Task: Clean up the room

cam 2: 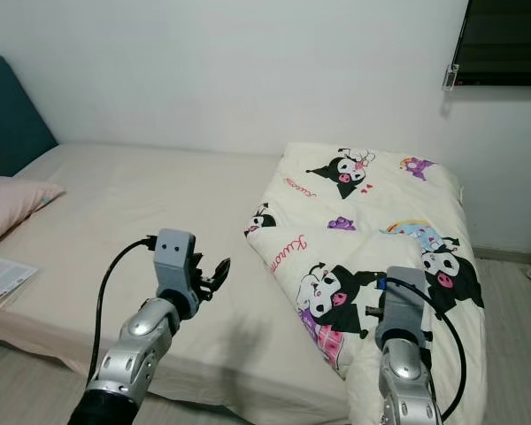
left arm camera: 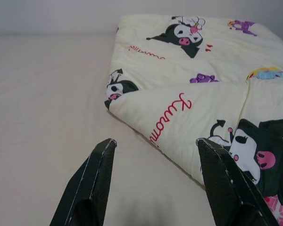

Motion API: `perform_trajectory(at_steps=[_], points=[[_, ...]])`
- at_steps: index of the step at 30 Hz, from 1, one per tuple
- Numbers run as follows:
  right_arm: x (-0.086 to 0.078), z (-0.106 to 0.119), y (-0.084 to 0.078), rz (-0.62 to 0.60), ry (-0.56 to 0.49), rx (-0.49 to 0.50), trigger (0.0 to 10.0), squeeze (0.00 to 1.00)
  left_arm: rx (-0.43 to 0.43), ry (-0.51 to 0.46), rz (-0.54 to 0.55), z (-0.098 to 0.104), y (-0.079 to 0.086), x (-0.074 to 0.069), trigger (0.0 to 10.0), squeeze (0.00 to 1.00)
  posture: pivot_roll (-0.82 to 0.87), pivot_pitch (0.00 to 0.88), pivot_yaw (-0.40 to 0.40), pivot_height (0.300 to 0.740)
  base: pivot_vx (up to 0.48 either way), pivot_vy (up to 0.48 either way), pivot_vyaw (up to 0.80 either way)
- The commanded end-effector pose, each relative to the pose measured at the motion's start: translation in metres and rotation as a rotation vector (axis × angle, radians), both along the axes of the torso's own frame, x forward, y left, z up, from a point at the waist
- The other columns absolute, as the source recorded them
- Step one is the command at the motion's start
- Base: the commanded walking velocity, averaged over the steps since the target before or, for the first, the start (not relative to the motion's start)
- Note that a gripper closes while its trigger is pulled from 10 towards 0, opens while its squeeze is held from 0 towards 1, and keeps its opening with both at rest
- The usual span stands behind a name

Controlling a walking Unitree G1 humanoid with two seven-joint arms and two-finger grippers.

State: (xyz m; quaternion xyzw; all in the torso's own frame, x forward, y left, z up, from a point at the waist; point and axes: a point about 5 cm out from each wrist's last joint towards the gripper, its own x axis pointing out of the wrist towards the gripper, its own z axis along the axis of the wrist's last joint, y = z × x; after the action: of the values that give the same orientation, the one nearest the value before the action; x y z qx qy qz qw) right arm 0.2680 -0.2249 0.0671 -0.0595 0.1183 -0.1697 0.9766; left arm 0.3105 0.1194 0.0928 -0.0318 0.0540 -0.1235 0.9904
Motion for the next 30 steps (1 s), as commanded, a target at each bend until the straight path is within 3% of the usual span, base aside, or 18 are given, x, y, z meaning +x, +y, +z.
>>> perform_trajectory(at_steps=[1, 20, 29, 30], points=[[0.002, 0.004, 0.000, -0.005, -0.019, 0.018, 10.0, 0.00, 0.018, 0.014, 0.019, -0.006, 0.007, -0.003, 10.0, 0.00, -0.07, 0.020, 0.090, 0.700, 0.000, 0.000, 0.00], [0.009, 0.016, -0.011, 0.085, -0.005, -0.054, 10.0, 0.00, -0.012, 0.024, 0.120, -0.014, 0.009, -0.018, 10.0, 0.00, -0.06, 0.063, -0.010, 0.605, 0.000, 0.000, 0.00], [0.012, 0.029, -0.034, -0.027, -0.063, -0.058, 10.0, 0.00, -0.015, 0.009, 0.113, -0.010, 0.011, -0.022, 10.0, 0.00, -0.05, 0.076, 0.010, 0.605, 0.000, 0.000, 0.00], [0.016, 0.038, -0.041, -0.048, -0.113, -0.039, 10.0, 1.00, -0.019, -0.001, 0.110, -0.007, 0.011, -0.021, 10.0, 0.00, -0.05, 0.079, 0.012, 0.605, 0.000, 0.000, 0.00]])
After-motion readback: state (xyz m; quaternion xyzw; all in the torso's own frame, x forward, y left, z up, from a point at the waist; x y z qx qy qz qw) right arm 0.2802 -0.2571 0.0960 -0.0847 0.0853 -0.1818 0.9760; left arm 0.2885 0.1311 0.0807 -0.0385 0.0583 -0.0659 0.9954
